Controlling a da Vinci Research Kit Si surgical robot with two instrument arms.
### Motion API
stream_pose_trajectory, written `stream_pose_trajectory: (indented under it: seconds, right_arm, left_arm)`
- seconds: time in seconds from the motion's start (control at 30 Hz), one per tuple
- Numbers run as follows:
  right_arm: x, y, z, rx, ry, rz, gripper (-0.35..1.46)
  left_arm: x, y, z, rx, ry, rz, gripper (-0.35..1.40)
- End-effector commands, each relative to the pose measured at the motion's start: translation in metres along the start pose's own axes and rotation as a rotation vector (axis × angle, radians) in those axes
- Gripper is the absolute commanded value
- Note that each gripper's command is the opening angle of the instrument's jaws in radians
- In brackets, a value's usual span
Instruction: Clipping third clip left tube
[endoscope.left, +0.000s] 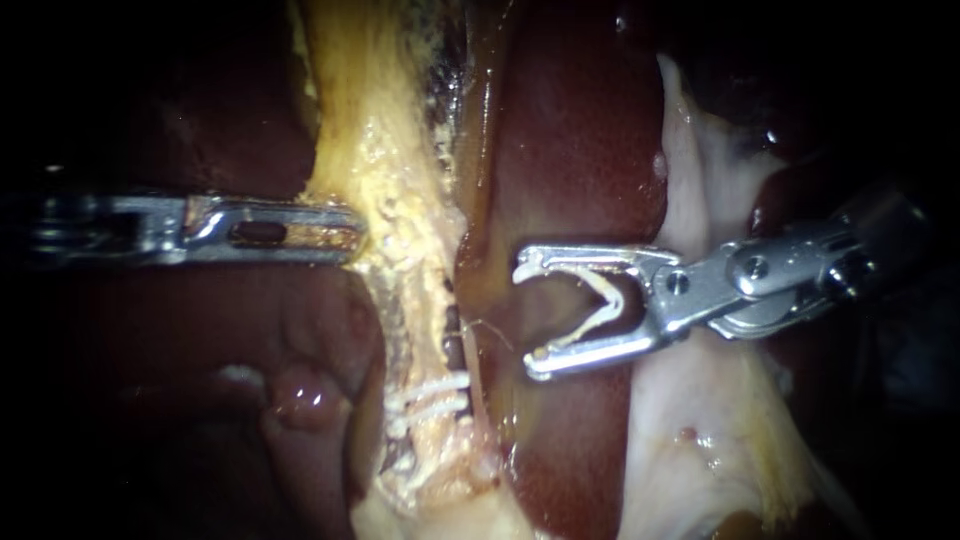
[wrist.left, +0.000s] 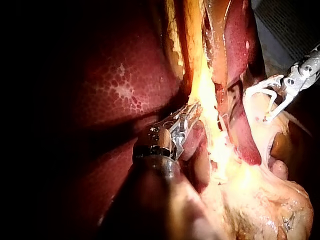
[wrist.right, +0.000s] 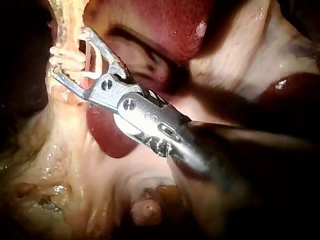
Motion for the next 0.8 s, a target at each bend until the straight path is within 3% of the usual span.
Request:
stream_pose_trajectory:
  seconds: [0.03, 0.13, 0.27, 0.47, 0.8]
  right_arm:
    - [-0.0006, 0.0002, 0.0005, 0.015, -0.022, 0.02, 0.58]
    - [-0.0022, 0.0006, 0.0023, 0.049, -0.073, 0.098, 0.57]
    - [-0.0033, 0.0014, 0.0044, 0.088, -0.079, 0.177, 0.56]
    - [-0.0032, 0.0021, 0.0063, 0.12, -0.085, 0.235, 0.53]
    - [-0.0039, 0.0039, 0.0079, 0.109, -0.085, 0.253, 0.51]
  left_arm:
    - [-0.0001, -0.0001, -0.0006, -0.007, -0.003, -0.003, -0.35]
    - [-0.0005, -0.0005, -0.0022, -0.007, -0.014, -0.008, -0.35]
    - [-0.0008, -0.0012, -0.0036, -0.006, -0.023, -0.013, -0.35]
    - [-0.0007, -0.0021, -0.0044, -0.006, -0.03, -0.018, -0.35]
    - [-0.0005, -0.0025, -0.0046, -0.007, -0.031, -0.026, -0.35]
